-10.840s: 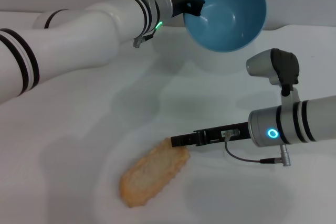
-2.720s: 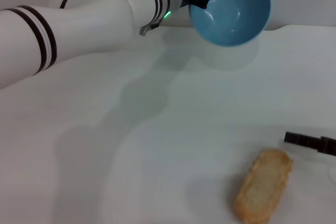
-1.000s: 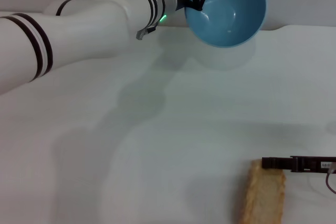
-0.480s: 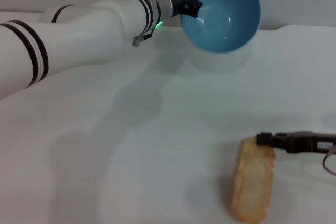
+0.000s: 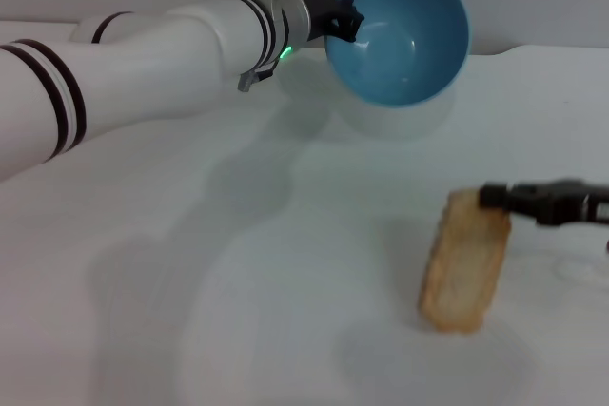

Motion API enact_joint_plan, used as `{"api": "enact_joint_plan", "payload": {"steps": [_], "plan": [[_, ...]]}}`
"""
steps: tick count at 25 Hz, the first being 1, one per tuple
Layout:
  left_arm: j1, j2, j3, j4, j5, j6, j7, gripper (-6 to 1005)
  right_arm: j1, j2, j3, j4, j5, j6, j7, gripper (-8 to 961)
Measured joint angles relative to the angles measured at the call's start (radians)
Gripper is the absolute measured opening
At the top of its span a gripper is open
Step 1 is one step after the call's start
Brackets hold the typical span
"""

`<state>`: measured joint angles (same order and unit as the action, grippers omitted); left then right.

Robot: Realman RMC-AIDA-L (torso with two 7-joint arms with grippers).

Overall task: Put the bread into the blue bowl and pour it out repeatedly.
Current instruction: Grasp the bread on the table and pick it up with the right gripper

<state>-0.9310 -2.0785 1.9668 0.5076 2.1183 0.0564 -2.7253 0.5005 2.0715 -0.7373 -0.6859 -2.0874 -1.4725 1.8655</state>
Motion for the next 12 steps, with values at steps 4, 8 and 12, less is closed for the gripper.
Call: {"api": "enact_joint_plan", "payload": {"steps": [4,8,12], "plan": [[0.0,0.0,0.001,-0.002,0.0,0.029,-0.001,0,-0.002,-0.004,0.004,-0.097,0.049,-0.042,0.011,77],[-0.001,0.0,0.002,-0.002,0.0,0.072,-0.002,-1,0.013,-0.004,0.005,-0.175,0.071,-0.062,0.018,51],[-0.001,0.001,0.012,0.001,0.0,0.14,-0.002,-1,0.018,-0.005,0.016,-0.246,0.116,-0.066,0.019,48]]}}
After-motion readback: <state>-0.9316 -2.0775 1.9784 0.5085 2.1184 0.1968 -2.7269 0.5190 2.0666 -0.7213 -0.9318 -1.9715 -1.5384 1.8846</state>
